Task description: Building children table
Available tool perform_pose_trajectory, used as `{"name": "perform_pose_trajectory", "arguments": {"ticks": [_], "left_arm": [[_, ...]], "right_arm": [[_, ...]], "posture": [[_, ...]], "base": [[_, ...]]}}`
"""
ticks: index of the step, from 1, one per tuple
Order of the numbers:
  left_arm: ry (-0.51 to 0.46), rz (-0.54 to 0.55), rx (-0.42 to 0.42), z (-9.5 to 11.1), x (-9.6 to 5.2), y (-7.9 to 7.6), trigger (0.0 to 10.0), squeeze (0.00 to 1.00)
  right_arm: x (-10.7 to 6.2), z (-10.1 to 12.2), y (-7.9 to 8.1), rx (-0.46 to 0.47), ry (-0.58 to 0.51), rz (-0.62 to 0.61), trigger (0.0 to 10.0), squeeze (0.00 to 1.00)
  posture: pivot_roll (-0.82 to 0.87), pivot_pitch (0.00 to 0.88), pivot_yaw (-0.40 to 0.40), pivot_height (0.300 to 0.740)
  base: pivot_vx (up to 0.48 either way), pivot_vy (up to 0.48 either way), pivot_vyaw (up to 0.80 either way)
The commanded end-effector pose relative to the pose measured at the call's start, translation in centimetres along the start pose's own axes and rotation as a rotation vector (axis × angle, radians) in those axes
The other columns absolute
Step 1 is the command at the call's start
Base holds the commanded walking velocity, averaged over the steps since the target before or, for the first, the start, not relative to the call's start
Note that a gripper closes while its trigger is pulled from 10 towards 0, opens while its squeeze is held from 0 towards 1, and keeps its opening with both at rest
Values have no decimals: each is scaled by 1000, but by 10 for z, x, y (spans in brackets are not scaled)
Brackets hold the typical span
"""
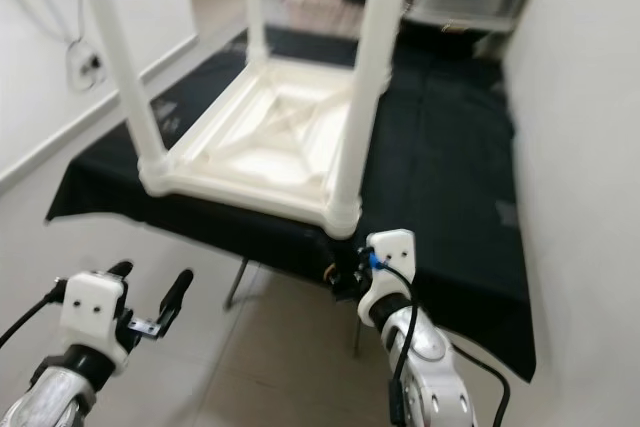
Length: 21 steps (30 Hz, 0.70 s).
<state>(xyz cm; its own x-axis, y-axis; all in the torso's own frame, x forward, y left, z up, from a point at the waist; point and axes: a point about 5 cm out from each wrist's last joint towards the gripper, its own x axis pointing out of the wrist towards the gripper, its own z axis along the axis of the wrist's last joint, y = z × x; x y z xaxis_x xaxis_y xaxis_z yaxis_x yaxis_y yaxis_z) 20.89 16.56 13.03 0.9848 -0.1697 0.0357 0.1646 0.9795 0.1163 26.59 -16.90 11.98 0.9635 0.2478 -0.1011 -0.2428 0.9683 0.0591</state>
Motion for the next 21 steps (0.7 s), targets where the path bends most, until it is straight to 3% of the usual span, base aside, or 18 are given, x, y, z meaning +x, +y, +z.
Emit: {"name": "perform_pose_trajectory", "arguments": {"ticks": [1, 14, 21], "left_arm": [[25, -24, 1, -2, 0, -2, 10000, 0], [7, -123, 11, 2, 7, -8, 10000, 0], [-9, -304, 12, 8, 5, -24, 10000, 0]], "right_arm": [[-3, -5, -7, 7, 18, -28, 10000, 0], [-6, 3, -27, 3, -26, -34, 10000, 0], [-4, 16, -41, -26, -58, -4, 10000, 0]], "posture": [[24, 72, 4, 740], [11, 89, 12, 740], [13, 101, 9, 740]], "base": [[292, 0, 0], [284, 0, 0], [0, 0, 0]]}}
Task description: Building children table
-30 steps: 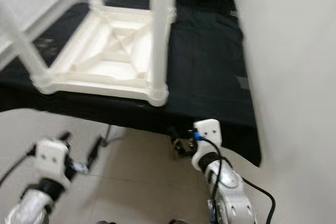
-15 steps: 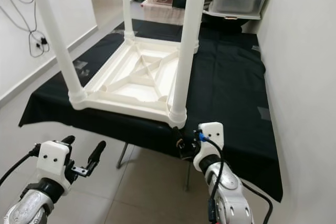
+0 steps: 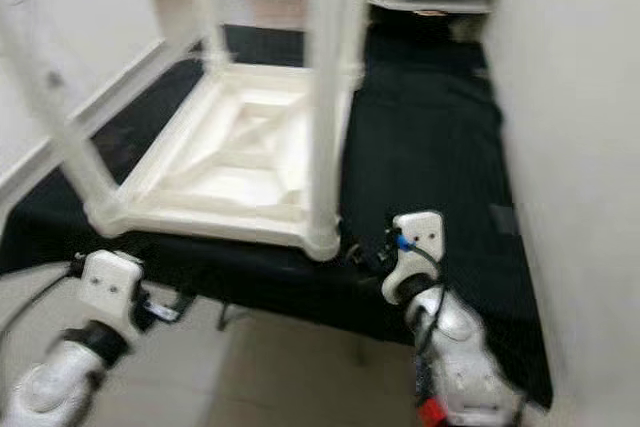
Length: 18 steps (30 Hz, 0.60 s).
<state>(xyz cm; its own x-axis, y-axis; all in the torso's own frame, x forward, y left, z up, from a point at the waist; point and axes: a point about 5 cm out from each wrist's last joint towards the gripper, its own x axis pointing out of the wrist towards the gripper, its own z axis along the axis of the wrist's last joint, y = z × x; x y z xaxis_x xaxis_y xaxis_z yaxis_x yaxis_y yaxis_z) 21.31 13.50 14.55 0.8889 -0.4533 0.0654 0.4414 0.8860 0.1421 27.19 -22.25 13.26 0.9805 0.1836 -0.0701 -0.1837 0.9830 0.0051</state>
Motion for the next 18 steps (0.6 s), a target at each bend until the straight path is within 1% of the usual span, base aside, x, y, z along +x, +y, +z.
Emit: {"name": "perform_pose_trajectory", "arguments": {"ticks": [1, 3, 5, 7, 9, 10, 13, 14, 16, 17, 18], "left_arm": [[58, -10, -7, -10, -6, 2, 10000, 0], [64, -34, -10, -11, -7, 0, 10000, 0], [74, -28, -15, -12, -8, 1, 10000, 0], [77, -22, -18, -13, -8, 1, 10000, 0], [80, -13, -22, -13, -8, 2, 10000, 0], [86, 6, -26, -13, -7, 5, 10000, 0], [91, 14, -30, -14, -8, 6, 10000, 0], [94, 15, -33, -14, -8, 7, 10000, 0], [94, 15, -33, -14, -8, 7, 10000, 0], [98, 17, -42, -14, -7, 8, 10000, 0], [98, 17, -42, -14, -7, 8, 10000, 0]], "right_arm": [[4, 1, 12, 24, -25, 60, 10000, 0], [4, 4, 11, 14, -32, 92, 10000, 0], [4, 7, 12, -16, -30, 139, 10000, 0], [5, 7, 11, -25, -28, 145, 10000, 0], [5, 7, 8, -30, -26, 138, 10000, 0], [6, 6, 4, -35, -20, 122, 10000, 0], [7, 5, 3, -40, -14, 108, 10000, 0], [9, 4, 1, -54, -2, 82, 10000, 0], [9, 4, 1, -54, -2, 82, 10000, 0], [11, 1, -2, -62, 26, 35, 10000, 0], [11, 1, -2, -62, 26, 35, 10000, 0]], "posture": [[13, 101, 9, 740], [14, 107, 7, 740], [12, 113, 7, 740], [12, 113, 7, 740], [13, 121, 4, 740], [13, 121, 4, 740], [13, 128, 2, 740], [14, 130, 2, 740], [14, 130, 2, 740], [12, 134, 1, 740], [12, 134, 1, 740]], "base": [[0, 0, 0], [0, 0, 0], [0, 0, 0], [0, 0, 0], [0, 0, 0], [0, 0, 0], [0, 0, 0], [0, 0, 0], [0, 0, 0], [0, 0, 0], [0, 0, 0]]}}
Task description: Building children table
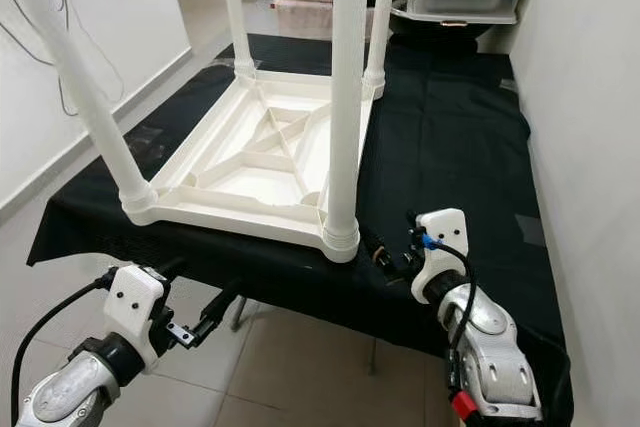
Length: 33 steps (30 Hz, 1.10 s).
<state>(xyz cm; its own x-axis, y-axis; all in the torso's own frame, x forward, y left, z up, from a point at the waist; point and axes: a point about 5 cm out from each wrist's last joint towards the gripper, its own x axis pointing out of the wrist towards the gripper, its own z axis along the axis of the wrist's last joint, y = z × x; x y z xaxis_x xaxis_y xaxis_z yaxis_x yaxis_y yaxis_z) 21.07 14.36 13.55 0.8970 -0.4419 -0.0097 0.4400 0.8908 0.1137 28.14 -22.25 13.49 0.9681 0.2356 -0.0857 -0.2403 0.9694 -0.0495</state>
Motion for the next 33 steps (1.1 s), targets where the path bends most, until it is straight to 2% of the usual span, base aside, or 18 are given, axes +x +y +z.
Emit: {"name": "perform_pose_trajectory", "arguments": {"ticks": [1, 4, 9, 18, 19, 22, 23, 25, 33], "left_arm": [[20, 16, -23, -4, 0, 4, 10000, 0], [19, 23, -35, -4, 0, 5, 10000, 0], [17, 22, -38, -3, 0, 5, 10000, 0], [14, 23, -43, -3, 0, 5, 10000, 0], [10, 24, -44, -2, 0, 5, 10000, 0], [17, 27, -40, -2, -1, 5, 10000, 0], [17, 26, -29, -2, -1, 3, 10000, 0], [16, 25, -25, -2, -2, 3, 10000, 0], [19, 22, -12, -1, -4, 1, 10000, 0]], "right_arm": [[4, -4, -2, 16, 23, -41, 10000, 0], [5, -4, -3, 13, 21, -74, 10000, 0], [5, -3, 2, 11, 12, -55, 10000, 0], [6, -7, 6, -26, 33, -1, 10000, 0], [5, -5, 6, -1, 15, -4, 10000, 0], [7, -10, 6, -31, 58, -16, 10000, 0], [5, -7, 8, -3, 17, 19, 10000, 0], [4, -7, 7, -3, 20, 17, 10000, 0], [3, -6, -2, -15, 30, 15, 10000, 0]], "posture": [[12, 134, 1, 740], [12, 137, 0, 740], [11, 137, 0, 740], [13, 139, -1, 740], [13, 139, 0, 740], [12, 143, 1, 740], [14, 142, 0, 740], [12, 147, 1, 740], [12, 153, 1, 740]], "base": [[311, 0, -800], [336, 0, -800], [353, 0, -320], [356, 0, 89], [0, 0, 0], [0, 0, 0], [0, 0, 0], [0, 0, 0], [0, 0, 0]]}}
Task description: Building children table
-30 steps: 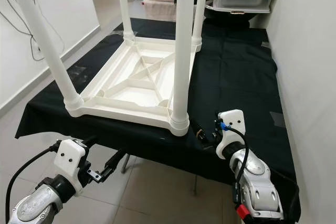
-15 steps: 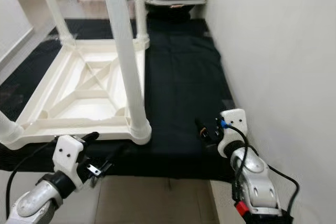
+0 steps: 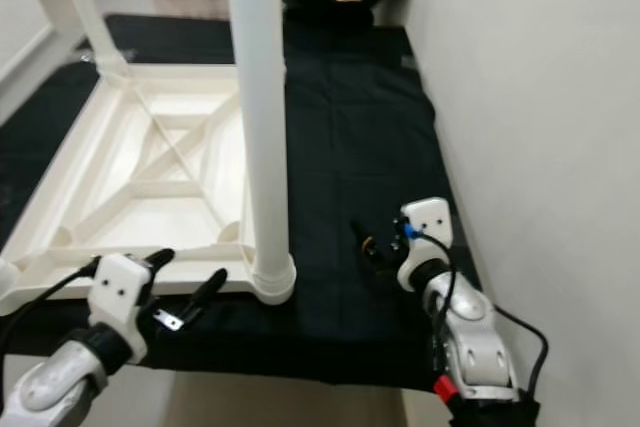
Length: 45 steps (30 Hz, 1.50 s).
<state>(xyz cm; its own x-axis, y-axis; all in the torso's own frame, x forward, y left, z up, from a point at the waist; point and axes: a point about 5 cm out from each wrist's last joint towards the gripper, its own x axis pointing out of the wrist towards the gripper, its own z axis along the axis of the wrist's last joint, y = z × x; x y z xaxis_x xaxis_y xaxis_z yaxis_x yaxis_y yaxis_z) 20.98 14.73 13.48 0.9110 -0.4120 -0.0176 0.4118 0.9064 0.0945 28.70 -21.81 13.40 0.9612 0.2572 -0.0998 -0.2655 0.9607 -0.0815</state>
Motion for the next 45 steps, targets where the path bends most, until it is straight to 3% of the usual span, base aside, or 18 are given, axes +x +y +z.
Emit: {"name": "perform_pose_trajectory", "arguments": {"ticks": [1, 11, 16, 18, 19, 21, 24, 27, 32, 35, 41, 45], "left_arm": [[10, -9, 9, 0, -2, -2, 10000, 0], [64, 86, 9, -4, -6, 4, 10000, 0], [94, 109, 23, -6, -19, -4, 10000, 0], [97, 98, 24, -5, -27, -10, 10000, 0], [97, 98, 24, -5, -27, -10, 10000, 0], [111, 76, 23, -6, -34, -17, 10000, 0], [110, 71, 6, -6, -38, -20, 10000, 0], [105, 65, 2, -5, -38, -21, 10000, 0], [75, -2, 14, -2, -38, -26, 10000, 0], [32, -61, 13, 4, -38, -30, 10000, 0], [8, -100, -9, 8, -41, -35, 10000, 0], [7, -101, -10, 8, -42, -36, 10000, 0]], "right_arm": [[-3, -5, -4, 19, 16, -5, 10000, 0], [-2, -3, -3, 4, 17, 28, 10000, 0], [-2, 6, 2, 20, -30, 132, 10000, 0], [-8, 18, 3, 35, -92, 263, 10000, 0], [-8, 18, 3, 35, -92, 263, 10000, 0], [-18, 32, 1, 29, -131, 463, 10000, 0], [-29, 48, 3, -35, -95, 738, 10000, 0], [-30, 52, 4, -59, -85, 793, 10000, 0], [-24, 70, 17, -153, -90, 967, 10000, 0], [-7, 86, 40, -190, -175, 1035, 10000, 0], [9, 94, 65, -190, -216, 1154, 10000, 0], [11, 94, 71, -192, -209, 1202, 10000, 0]], "posture": [[12, 153, 1, 740], [15, 150, 1, 740], [19, 152, 6, 740], [23, 153, 10, 740], [23, 153, 10, 740], [26, 154, 13, 740], [32, 161, 17, 740], [35, 163, 17, 740], [42, 174, 17, 740], [46, 185, 11, 740], [54, 200, 2, 740], [54, 206, -2, 740]], "base": [[0, 0, 0], [0, 0, 0], [0, 0, 0], [0, 0, 0], [0, 0, 0], [0, 0, 0], [0, 0, 0], [0, 0, 0], [0, 0, 0], [0, 0, 0], [0, 0, 0], [0, 0, 0]]}}
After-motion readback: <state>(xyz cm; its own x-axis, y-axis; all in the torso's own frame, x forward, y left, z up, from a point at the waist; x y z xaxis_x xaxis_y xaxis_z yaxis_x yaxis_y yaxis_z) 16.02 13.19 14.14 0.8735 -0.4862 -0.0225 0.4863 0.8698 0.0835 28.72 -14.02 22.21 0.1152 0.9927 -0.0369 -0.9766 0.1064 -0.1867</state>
